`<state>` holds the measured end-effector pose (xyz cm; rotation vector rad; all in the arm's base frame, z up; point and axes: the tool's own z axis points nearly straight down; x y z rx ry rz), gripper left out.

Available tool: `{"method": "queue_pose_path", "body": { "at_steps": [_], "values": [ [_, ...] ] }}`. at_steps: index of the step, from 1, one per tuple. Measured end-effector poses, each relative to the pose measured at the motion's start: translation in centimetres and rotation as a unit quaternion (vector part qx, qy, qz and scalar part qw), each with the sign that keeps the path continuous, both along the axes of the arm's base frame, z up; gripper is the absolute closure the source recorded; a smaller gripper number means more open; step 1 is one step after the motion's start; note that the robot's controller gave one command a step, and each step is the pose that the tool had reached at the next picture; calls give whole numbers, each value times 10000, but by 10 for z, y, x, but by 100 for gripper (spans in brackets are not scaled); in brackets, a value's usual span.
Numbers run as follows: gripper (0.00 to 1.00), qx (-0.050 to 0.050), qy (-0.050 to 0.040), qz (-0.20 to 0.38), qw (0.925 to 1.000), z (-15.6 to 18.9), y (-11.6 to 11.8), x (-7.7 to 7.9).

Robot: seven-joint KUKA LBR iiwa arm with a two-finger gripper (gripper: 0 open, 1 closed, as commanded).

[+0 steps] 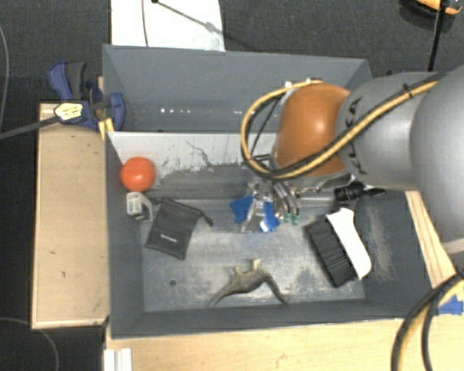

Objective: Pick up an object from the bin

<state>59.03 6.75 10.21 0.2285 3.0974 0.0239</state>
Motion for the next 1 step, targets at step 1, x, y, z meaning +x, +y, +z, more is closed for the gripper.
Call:
{"method": "queue_pose_path", "body": {
  "at_steps": [1],
  "values": [
    [100, -7, 28, -1, 10000, 13, -1, -1]
  ]
}}
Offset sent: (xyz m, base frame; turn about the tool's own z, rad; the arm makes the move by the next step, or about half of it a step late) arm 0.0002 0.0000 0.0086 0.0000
